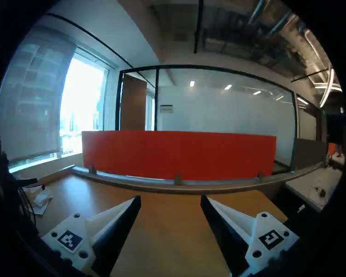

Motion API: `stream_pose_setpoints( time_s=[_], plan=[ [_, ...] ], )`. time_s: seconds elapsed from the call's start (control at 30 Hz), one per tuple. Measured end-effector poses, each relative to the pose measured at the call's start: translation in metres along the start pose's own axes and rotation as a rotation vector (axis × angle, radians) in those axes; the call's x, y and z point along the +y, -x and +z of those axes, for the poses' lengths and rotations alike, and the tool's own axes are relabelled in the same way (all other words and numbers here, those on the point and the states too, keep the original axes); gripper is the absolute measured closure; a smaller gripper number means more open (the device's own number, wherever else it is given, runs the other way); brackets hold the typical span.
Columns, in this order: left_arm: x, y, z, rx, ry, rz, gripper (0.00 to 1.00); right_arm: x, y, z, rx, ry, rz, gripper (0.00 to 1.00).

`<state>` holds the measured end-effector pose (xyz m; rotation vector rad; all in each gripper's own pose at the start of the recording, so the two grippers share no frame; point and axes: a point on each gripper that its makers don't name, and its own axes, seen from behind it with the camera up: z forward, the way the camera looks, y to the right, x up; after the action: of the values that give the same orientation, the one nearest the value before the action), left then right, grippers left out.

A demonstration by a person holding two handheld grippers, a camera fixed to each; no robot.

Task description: Fold towel

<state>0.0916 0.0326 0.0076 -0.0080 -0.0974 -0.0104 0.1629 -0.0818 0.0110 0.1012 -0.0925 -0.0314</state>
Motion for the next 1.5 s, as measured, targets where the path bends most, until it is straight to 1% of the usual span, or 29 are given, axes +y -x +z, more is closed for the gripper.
stream_pose_setpoints(
  time_s=[0.27, 0.57, 0.87, 1.07, 1.27, 1.5],
  plan=[
    [-0.01, 0.013, -0.001, 0.036, -0.022, -0.008, 0.07, -0.004, 0.01, 0.001, -0.014, 0.003, -0.014, 0.0],
    [-0.024, 0.028, -0.003, 0.08, -0.03, -0.016, 0.07, -0.004, 0.014, 0.004, -0.008, 0.016, -0.002, 0.0],
    [-0.027, 0.051, -0.002, 0.102, -0.023, -0.011, 0.07, -0.004, 0.034, 0.008, -0.01, 0.022, -0.015, 0.0],
    [-0.029, 0.065, -0.002, 0.113, -0.018, -0.022, 0.07, -0.006, 0.04, 0.009, -0.005, 0.026, -0.027, 0.0],
    [-0.034, 0.073, -0.003, 0.123, -0.018, -0.029, 0.07, -0.008, 0.046, 0.011, -0.01, 0.03, -0.026, 0.0],
    [-0.037, 0.081, -0.002, 0.124, -0.017, -0.04, 0.07, -0.01, 0.051, 0.013, -0.015, 0.034, -0.044, 0.0]
  ],
)
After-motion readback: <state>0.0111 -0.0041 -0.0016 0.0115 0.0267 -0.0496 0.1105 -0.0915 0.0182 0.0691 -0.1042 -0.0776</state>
